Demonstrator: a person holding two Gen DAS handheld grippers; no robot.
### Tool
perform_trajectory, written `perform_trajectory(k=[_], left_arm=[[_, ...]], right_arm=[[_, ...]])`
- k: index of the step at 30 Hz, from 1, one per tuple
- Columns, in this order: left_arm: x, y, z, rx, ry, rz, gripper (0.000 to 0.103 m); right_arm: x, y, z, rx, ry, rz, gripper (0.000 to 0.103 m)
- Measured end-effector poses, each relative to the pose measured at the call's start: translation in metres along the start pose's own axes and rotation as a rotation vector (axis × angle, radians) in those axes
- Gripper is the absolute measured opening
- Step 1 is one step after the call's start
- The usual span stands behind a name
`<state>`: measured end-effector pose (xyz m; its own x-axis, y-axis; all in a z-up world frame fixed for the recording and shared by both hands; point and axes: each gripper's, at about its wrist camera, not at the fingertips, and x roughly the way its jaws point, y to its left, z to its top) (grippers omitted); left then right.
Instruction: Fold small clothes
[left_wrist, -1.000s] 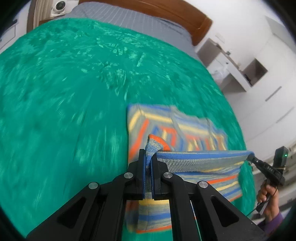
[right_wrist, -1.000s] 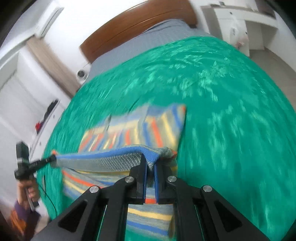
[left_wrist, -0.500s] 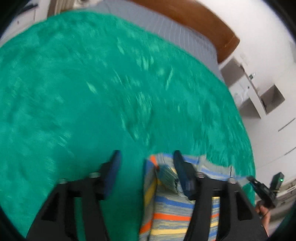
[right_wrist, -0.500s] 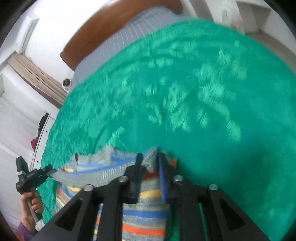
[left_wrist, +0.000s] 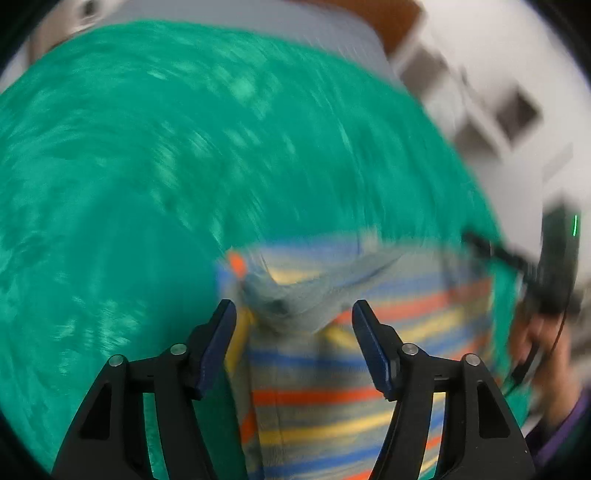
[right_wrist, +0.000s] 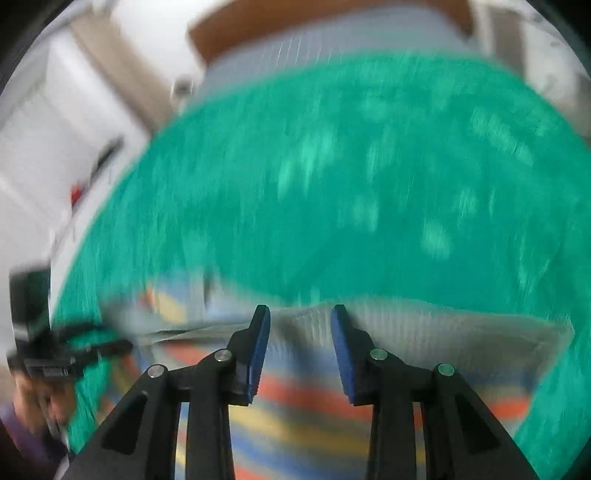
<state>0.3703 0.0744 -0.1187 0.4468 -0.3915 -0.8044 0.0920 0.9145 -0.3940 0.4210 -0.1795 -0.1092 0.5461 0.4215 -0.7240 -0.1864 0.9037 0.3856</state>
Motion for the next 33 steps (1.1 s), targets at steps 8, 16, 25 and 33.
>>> perform_trajectory(k=[8,16,25,33], left_arm=[[-0.012,-0.025,-0.076,0.268,0.028,0.039,0.073],[-0.051,-0.003,-0.122,0.315,0.011,0.405,0.056],[-0.024,-0.183,-0.184,0.683,-0.039,0.057,0.068],[0.067,-0.289,-0.253,1.024,-0.033,0.017,0.067]], right_arm=[[-0.058,0.011,-0.081,-0.179,0.158,0.081,0.051],[-0.131,-0.077,-0.207,-0.150,0.271,-0.173,0.052],[-0.190,-0.110,-0.183,-0.028,0.081,-0.013,0.057],[-0.137,-0.145,-0.146,0.123,0.129,0.213,0.059]])
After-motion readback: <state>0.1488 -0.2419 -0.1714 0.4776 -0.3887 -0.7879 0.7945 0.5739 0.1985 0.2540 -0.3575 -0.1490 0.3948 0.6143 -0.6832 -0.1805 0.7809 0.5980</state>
